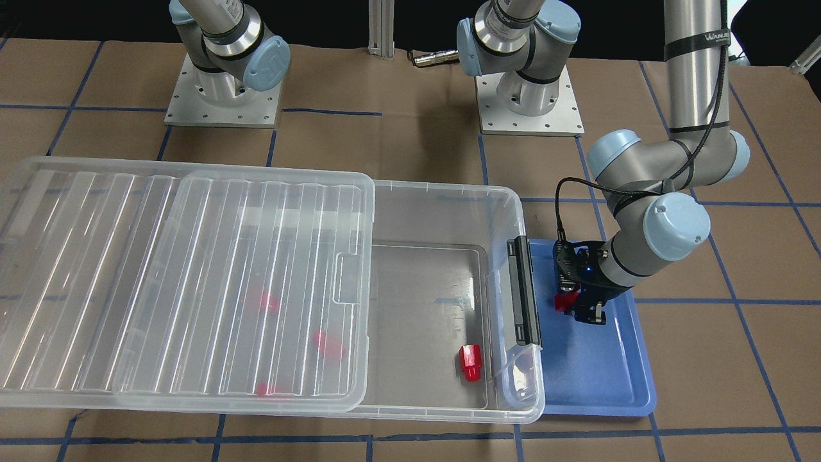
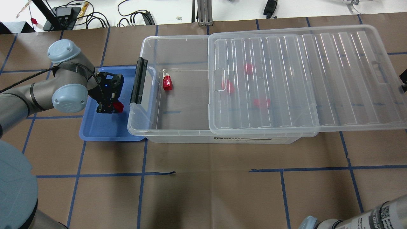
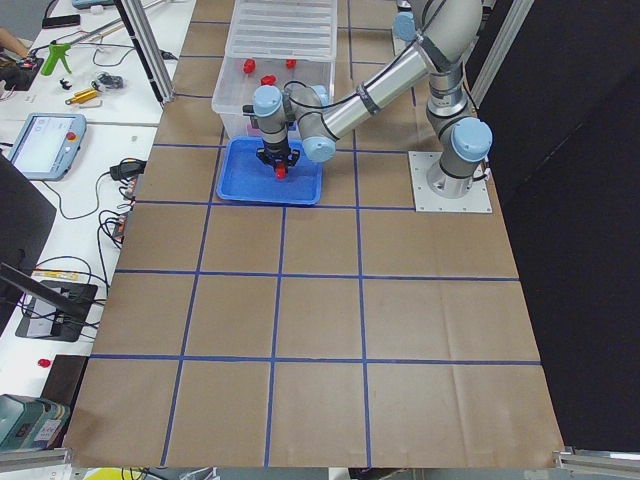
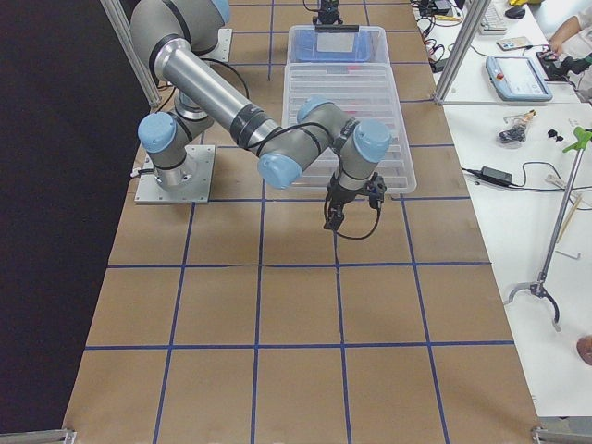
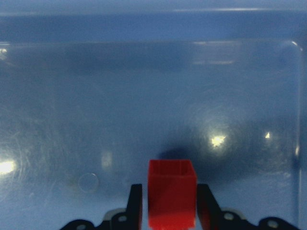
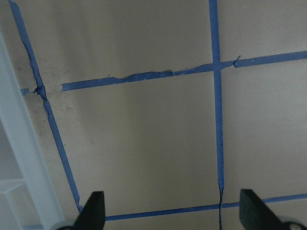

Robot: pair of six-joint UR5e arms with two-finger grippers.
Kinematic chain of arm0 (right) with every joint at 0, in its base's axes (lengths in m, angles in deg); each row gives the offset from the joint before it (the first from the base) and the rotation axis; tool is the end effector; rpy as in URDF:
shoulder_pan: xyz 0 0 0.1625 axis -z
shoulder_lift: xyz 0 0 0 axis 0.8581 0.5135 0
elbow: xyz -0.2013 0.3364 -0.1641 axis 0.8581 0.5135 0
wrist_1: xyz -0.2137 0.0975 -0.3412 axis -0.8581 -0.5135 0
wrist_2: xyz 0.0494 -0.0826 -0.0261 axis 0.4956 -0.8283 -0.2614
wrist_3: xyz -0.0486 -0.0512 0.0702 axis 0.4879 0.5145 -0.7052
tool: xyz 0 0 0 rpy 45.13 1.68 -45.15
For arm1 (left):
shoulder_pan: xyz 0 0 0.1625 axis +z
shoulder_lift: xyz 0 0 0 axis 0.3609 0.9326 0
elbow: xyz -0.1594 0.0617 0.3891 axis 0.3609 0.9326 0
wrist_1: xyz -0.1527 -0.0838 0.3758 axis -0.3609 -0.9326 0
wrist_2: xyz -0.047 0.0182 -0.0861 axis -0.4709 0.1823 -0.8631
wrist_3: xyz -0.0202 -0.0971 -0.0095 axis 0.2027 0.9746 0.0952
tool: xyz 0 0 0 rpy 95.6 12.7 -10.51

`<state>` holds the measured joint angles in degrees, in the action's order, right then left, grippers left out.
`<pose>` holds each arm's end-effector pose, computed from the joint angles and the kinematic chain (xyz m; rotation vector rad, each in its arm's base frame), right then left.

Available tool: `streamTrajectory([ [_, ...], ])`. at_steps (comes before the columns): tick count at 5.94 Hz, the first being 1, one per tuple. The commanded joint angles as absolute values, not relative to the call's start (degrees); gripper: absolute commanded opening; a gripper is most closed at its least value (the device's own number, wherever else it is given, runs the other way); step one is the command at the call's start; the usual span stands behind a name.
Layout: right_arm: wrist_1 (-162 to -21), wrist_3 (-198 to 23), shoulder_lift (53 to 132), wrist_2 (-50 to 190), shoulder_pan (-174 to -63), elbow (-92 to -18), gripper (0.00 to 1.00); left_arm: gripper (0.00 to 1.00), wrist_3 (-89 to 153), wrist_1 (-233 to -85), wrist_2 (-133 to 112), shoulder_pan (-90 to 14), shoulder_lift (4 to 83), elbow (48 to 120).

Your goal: Place red block in blue tray from box

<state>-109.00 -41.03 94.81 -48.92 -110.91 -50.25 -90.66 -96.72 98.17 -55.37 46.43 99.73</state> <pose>-0.2657 -0.5369 0.3429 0.2135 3.0900 0.3424 -0.0035 -0.5773 0.1999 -2.2491 -2.0890 0.0206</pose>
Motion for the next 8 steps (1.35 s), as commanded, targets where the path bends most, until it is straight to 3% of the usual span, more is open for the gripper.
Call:
streamTrajectory([
  [1, -108.3, -41.7, 96.2, -46.7, -111.7, -51.6, 1.00, 0.98, -90.3, -97.6, 98.4, -55.7, 45.0, 98.7],
  [5, -107.9, -41.7, 97.8, -44.6, -115.3, -53.6, 1.00, 0.98, -79.3, -127.9, 98.1, -60.1, 33.8, 83.4],
  [8, -108.1, -42.3, 99.6, -43.3, -117.5, -56.7, 1.00, 0.98, -48.4, -132.2, 95.8, -68.1, 27.7, 79.7],
])
